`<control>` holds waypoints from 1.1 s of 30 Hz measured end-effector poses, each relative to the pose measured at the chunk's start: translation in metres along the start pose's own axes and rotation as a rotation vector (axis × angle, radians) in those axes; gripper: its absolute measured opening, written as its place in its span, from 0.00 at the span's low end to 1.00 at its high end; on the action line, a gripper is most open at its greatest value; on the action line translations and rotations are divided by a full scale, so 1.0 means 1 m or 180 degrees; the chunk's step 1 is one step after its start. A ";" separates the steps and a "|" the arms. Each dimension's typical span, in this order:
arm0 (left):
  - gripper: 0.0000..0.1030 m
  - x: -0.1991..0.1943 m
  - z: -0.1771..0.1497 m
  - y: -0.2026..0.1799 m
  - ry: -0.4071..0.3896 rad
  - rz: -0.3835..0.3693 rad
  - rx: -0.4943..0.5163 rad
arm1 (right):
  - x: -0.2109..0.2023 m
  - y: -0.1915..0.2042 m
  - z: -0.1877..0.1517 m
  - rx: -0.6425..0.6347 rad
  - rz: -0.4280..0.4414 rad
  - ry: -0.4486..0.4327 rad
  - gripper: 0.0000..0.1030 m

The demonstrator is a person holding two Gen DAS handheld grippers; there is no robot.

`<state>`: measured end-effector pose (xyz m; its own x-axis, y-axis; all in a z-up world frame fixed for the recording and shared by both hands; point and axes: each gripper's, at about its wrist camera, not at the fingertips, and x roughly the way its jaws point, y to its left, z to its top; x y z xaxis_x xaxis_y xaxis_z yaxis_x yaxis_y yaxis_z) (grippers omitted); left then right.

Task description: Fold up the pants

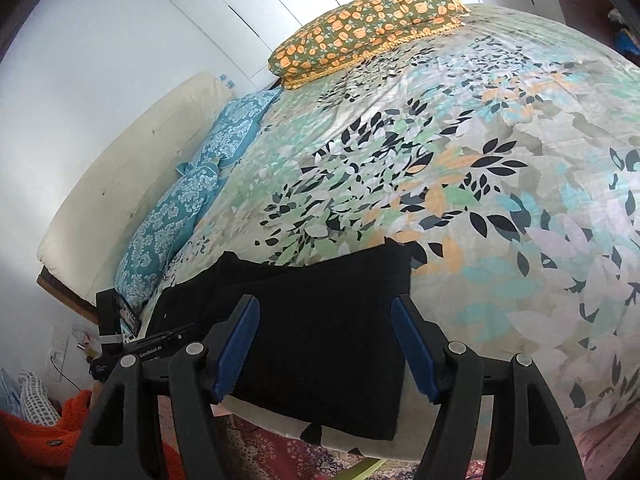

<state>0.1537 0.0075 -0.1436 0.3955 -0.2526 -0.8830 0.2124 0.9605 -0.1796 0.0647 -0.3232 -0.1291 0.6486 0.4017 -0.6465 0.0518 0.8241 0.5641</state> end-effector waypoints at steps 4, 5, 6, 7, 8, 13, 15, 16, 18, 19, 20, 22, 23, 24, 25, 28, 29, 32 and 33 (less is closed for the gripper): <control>0.08 0.020 0.000 0.003 0.0210 0.0117 -0.0039 | 0.051 0.000 -0.012 0.0010 0.0257 0.0603 0.67; 0.10 0.022 0.000 0.001 0.0226 0.0135 -0.0006 | 0.070 -0.001 -0.017 0.0006 0.0266 0.0846 0.67; 0.12 0.023 0.000 0.000 0.0236 0.0157 0.0014 | 0.086 -0.004 -0.022 0.0008 0.0106 0.1032 0.69; 0.17 0.022 0.001 0.000 0.0243 0.0156 -0.0011 | 0.097 -0.009 -0.025 0.0040 -0.0058 0.1140 0.69; 0.18 0.018 0.002 0.004 0.0226 0.0101 -0.0107 | 0.100 -0.013 -0.026 0.0090 -0.0042 0.1101 0.69; 0.49 -0.018 0.009 0.037 -0.0232 0.0052 -0.0645 | 0.095 -0.021 -0.025 0.0183 0.0073 0.1018 0.73; 0.49 -0.020 0.016 0.032 -0.0321 -0.0073 -0.0592 | 0.094 -0.025 -0.025 0.0228 0.0111 0.1001 0.73; 0.49 -0.018 0.021 0.022 -0.0336 -0.0148 -0.0497 | 0.093 -0.027 -0.025 0.0251 0.0124 0.1001 0.73; 0.49 -0.008 0.027 0.003 -0.0315 -0.0233 -0.0259 | 0.090 -0.026 -0.025 0.0301 0.0142 0.1019 0.73; 0.49 0.003 0.029 -0.009 -0.0228 -0.0212 -0.0078 | 0.086 -0.025 -0.022 0.0362 0.0151 0.1008 0.73; 0.49 0.011 0.028 -0.013 -0.0141 -0.0148 0.0025 | 0.079 -0.023 -0.015 0.0431 0.0204 0.0927 0.73; 0.46 0.034 0.025 -0.017 0.0079 -0.0057 0.0093 | 0.067 -0.020 0.003 0.0512 0.0384 0.0725 0.73; 0.44 0.043 0.022 -0.015 0.0166 -0.0022 0.0084 | 0.067 -0.020 0.012 0.0550 0.0457 0.0670 0.73; 0.43 0.043 0.020 -0.013 0.0143 0.0005 0.0093 | 0.069 -0.021 0.022 0.0610 0.0520 0.0633 0.73; 0.43 0.040 0.018 -0.013 0.0128 0.0016 0.0111 | 0.074 -0.024 0.029 0.0695 0.0602 0.0620 0.73; 0.43 0.037 0.013 -0.011 0.0138 0.0023 0.0078 | 0.111 -0.048 0.036 0.1013 0.0605 0.0781 0.73; 0.44 0.039 0.012 -0.009 0.0155 0.0092 0.0061 | 0.126 -0.059 0.032 0.1123 0.0535 0.0884 0.73; 0.44 0.045 0.013 -0.009 0.0189 0.0046 0.0019 | 0.130 -0.063 0.028 0.1150 0.0577 0.0894 0.68; 0.44 0.044 0.013 -0.009 0.0184 0.0041 0.0010 | 0.122 -0.057 0.030 0.1093 0.0555 0.0922 0.68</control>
<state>0.1808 -0.0142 -0.1748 0.3459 -0.2329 -0.9089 0.2103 0.9633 -0.1668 0.1631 -0.3335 -0.2249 0.4341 0.6571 -0.6163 0.2405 0.5748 0.7822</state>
